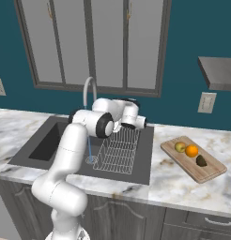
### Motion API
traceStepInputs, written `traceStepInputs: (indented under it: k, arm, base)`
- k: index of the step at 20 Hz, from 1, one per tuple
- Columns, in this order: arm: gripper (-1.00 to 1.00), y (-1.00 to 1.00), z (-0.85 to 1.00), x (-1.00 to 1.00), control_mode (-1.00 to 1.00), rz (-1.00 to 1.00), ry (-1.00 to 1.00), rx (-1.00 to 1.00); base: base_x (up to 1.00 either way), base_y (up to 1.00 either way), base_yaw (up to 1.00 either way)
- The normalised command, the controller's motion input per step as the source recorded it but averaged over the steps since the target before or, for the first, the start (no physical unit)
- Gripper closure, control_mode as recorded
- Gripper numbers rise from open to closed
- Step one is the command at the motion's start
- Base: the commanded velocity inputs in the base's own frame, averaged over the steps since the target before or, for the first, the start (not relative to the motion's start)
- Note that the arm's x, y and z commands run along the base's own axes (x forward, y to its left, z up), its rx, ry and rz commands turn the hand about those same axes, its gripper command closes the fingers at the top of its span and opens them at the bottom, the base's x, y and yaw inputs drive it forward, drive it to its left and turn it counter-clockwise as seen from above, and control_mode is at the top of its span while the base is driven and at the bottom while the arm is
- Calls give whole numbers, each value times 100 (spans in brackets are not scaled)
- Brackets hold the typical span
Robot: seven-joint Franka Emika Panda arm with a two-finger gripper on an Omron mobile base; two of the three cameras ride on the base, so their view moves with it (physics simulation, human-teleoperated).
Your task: Pick the apple, orange, kiwi from the sink and place them on the cutting board to airdry. Then turn off the sink faucet.
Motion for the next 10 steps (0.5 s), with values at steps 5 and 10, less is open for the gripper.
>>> traceStepInputs:
  k: [5,10]
  arm:
    - [-100,60,75,69,-100,13,7,-13]
    - [-100,70,77,66,-100,11,6,-16]
  base:
    - [0,0,0]
    - [0,0,0]
